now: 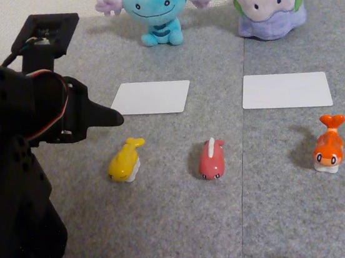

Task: Wooper wants to eat egg sudhi, and Goomy wants to eat shrimp sushi

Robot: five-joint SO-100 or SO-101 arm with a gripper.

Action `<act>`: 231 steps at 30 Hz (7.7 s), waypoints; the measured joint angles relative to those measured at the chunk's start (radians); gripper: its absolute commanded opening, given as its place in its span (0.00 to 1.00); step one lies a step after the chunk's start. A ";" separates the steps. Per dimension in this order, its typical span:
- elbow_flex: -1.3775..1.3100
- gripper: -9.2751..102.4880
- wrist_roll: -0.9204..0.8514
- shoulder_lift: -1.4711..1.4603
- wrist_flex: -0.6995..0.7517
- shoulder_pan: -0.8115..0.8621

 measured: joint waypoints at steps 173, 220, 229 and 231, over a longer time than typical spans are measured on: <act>-2.083 0.41 -0.279 -2.402 0.476 0.199; -2.082 0.32 -0.887 -2.450 0.526 1.103; -2.083 0.21 -0.847 -2.461 0.499 1.062; -2.083 0.18 -0.830 -2.461 0.497 1.042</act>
